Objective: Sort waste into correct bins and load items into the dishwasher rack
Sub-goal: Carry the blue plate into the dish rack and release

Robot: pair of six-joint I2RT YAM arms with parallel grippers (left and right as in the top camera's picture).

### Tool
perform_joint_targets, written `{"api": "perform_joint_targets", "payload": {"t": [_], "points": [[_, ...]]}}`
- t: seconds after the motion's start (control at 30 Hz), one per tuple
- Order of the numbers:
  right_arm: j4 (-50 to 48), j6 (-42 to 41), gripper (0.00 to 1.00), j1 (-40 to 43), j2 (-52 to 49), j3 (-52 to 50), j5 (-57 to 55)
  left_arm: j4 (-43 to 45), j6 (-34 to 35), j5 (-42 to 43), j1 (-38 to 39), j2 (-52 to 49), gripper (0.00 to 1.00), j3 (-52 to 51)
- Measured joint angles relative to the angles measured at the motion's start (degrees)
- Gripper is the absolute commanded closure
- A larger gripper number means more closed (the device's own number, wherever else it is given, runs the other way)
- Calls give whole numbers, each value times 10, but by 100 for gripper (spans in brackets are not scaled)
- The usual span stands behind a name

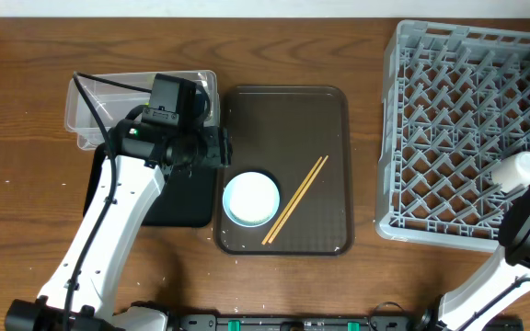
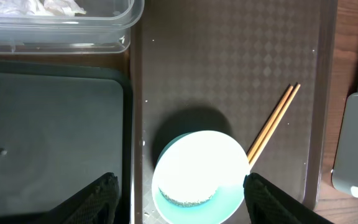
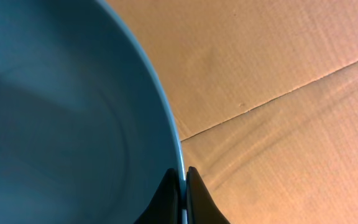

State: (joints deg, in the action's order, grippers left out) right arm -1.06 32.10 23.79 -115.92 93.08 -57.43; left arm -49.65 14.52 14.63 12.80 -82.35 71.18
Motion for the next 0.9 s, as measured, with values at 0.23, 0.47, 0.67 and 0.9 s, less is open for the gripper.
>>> {"api": "perform_joint_targets", "payload": {"t": [0.23, 0.47, 0.67, 0.9], "points": [[5, -11, 99, -36, -3, 1, -17, 2, 0, 0, 0, 0, 32, 0], [87, -29, 98, -82, -6, 4, -47, 4, 0, 0, 0, 0, 32, 0], [206, -106, 66, -95, -6, 10, -58, 4, 0, 0, 0, 0, 32, 0], [269, -166, 28, -95, -10, 5, -23, 5, 0, 0, 0, 0, 31, 0]]}}
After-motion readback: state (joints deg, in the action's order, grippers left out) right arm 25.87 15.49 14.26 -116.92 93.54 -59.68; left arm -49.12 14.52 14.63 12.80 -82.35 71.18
